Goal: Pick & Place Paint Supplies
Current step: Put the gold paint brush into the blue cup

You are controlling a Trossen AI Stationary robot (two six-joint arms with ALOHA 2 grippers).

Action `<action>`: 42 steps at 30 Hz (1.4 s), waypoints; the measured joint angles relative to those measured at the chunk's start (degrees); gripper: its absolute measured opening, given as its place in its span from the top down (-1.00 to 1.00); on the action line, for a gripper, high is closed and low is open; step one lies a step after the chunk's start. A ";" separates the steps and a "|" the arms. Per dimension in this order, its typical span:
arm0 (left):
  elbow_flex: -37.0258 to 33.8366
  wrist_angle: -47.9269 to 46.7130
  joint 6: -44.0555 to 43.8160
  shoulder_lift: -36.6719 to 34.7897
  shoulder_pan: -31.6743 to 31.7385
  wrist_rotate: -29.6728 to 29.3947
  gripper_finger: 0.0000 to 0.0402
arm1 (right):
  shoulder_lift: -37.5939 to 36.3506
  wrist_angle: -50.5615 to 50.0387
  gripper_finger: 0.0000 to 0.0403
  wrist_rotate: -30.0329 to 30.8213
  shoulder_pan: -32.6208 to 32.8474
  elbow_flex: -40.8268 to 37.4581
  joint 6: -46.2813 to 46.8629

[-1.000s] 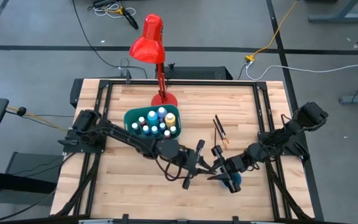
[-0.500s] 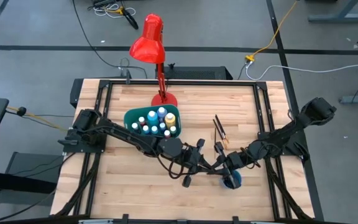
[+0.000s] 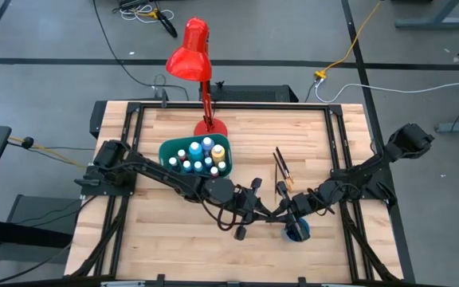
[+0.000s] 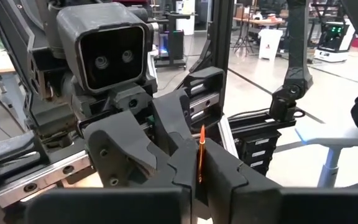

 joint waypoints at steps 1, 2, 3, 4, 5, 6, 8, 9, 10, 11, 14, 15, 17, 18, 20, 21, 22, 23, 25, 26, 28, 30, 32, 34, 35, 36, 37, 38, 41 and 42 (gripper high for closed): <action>0.00 -0.06 -0.14 0.00 0.01 0.11 0.86 | 0.00 -0.18 0.91 -0.02 0.00 0.00 0.91; 0.00 0.03 -0.26 0.00 0.01 0.15 0.82 | 0.00 -0.51 0.91 -0.10 0.00 0.01 1.80; 0.00 0.32 -0.57 0.00 0.01 0.01 0.77 | 0.00 -1.12 0.91 -0.49 -0.02 0.02 2.14; 0.00 0.62 -0.77 0.00 0.01 0.02 0.72 | -0.07 -1.60 0.91 -1.20 -0.02 0.02 2.26; 0.00 0.69 -0.98 -0.02 0.01 0.00 0.67 | -0.37 -1.72 0.91 -1.64 -0.02 0.02 2.21; 0.00 0.49 -1.24 -0.02 0.01 0.00 0.63 | -0.96 -1.76 0.91 -1.79 -0.02 0.02 2.02; 0.00 0.44 -1.92 -0.02 0.01 -0.03 0.55 | -2.60 -2.81 0.91 -1.90 -0.02 0.02 1.83; 0.00 0.49 -1.99 -0.02 0.01 -0.04 0.52 | -3.68 -3.83 0.91 -1.90 -0.02 0.02 1.62; 0.03 0.81 -1.99 -0.02 0.01 -0.11 0.49 | -4.96 -5.03 0.90 -1.88 -0.02 0.01 1.35; 0.09 0.91 -1.99 -0.03 -0.03 -0.12 0.46 | -6.46 -6.40 0.90 -1.81 -0.01 -0.05 0.87; 0.22 1.08 -1.23 -0.20 -0.23 -0.33 0.42 | -11.85 -11.99 0.90 -1.19 0.46 -0.07 0.80; 0.20 0.81 -0.86 -0.24 -0.30 -0.45 0.41 | -13.81 -14.21 0.90 -1.22 0.74 -0.07 1.60; 0.03 -0.32 -0.17 -0.14 -0.67 -0.05 0.41 | -17.34 -18.26 0.90 -1.46 1.54 -0.04 3.90; -0.01 -0.45 0.19 0.04 -0.79 0.09 0.41 | -18.79 -20.14 0.90 -1.68 2.12 -0.04 5.07; -0.02 -0.77 0.28 0.09 -0.89 0.20 0.42 | -20.80 -22.94 0.90 -2.42 3.62 -0.04 6.70; -0.02 -0.81 0.28 0.05 -0.89 0.27 0.42 | -21.66 -23.84 0.90 -3.28 4.57 -0.04 6.71; 0.00 -1.06 0.28 0.02 -0.88 0.22 0.42 | -22.27 -24.53 0.90 -4.61 5.46 -0.04 6.30; 0.00 -1.39 0.26 0.02 -0.83 0.16 0.42 | -22.70 -25.49 0.90 -5.85 6.39 -0.02 5.50; -0.02 -1.53 0.28 0.04 -0.74 0.00 0.41 | -22.71 -28.39 0.90 -7.28 8.14 -0.19 4.18; -0.02 -1.23 0.50 0.04 -0.74 -0.06 0.41 | -22.51 -28.98 0.90 -6.85 9.03 -0.93 4.09; 0.00 -1.05 0.49 0.02 -0.74 -0.05 0.41 | -21.62 -28.88 0.90 -2.98 10.50 -3.01 4.72; 0.00 -1.25 0.50 0.03 -0.77 -0.02 0.42 | -20.52 -25.86 0.90 2.47 11.35 -5.87 4.99; 0.00 -1.02 0.49 0.02 -0.82 0.02 0.42 | -19.52 -20.84 0.90 5.35 11.66 -8.53 4.45; 0.00 -1.03 0.50 0.02 -0.82 -0.06 0.43 | -18.61 -16.42 0.90 6.19 11.65 -11.13 4.48; 0.00 -1.03 0.48 0.02 -0.80 -0.29 0.43 | -18.29 -14.69 0.90 6.12 11.65 -12.43 5.02; 0.00 -1.02 0.48 0.02 -0.76 -0.51 0.43 | -18.02 -13.05 0.90 5.92 11.67 -13.56 5.76; 0.00 -1.03 0.48 0.04 -0.78 -0.86 0.43 | -17.74 -11.83 0.90 5.90 11.72 -14.38 6.83; 0.00 -1.03 0.48 0.02 -0.78 -1.06 0.43 | -17.64 -10.67 0.90 5.90 11.72 -15.16 7.83; 0.00 -1.04 0.48 0.02 -0.78 -1.09 0.43 | -17.64 -9.94 0.90 5.13 11.69 -16.86 11.18; 0.00 -1.01 0.48 0.02 -0.78 -1.07 0.43 | -17.64 -9.98 0.89 4.66 11.69 -17.14 11.64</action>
